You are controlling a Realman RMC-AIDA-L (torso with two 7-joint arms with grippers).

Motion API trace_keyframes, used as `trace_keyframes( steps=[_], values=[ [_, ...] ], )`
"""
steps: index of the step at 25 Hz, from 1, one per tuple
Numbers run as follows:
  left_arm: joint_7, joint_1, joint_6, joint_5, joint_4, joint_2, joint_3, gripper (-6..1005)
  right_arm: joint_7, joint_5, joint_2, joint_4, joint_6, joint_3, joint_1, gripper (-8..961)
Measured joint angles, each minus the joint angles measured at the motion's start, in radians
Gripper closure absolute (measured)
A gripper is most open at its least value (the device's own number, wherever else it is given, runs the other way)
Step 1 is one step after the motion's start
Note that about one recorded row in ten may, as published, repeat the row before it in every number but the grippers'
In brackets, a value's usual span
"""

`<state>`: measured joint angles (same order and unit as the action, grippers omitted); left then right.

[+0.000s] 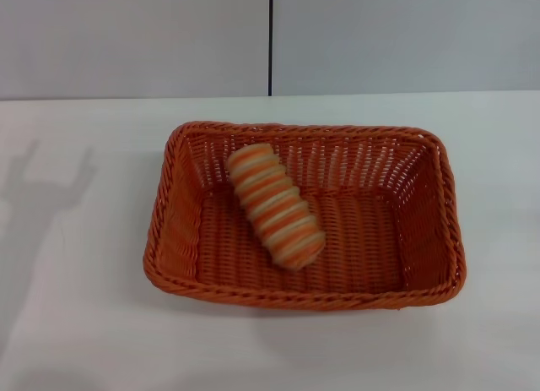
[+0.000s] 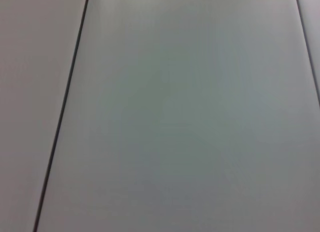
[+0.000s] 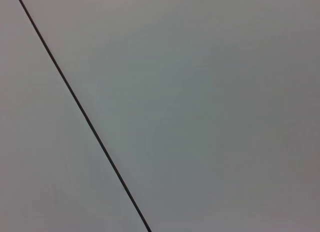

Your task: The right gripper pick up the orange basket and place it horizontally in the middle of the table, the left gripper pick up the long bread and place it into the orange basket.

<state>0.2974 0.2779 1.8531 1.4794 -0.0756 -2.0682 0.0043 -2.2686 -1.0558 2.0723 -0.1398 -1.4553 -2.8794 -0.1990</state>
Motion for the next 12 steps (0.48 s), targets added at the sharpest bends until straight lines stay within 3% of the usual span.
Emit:
trace_keyframes(
  steps=[12],
  values=[
    [0.01, -0.005, -0.002, -0.001, -0.002, 0.001, -0.017, 152, 0.001, 0.003, -0.002, -0.004, 0.004, 0.0, -0.002, 407]
  ],
)
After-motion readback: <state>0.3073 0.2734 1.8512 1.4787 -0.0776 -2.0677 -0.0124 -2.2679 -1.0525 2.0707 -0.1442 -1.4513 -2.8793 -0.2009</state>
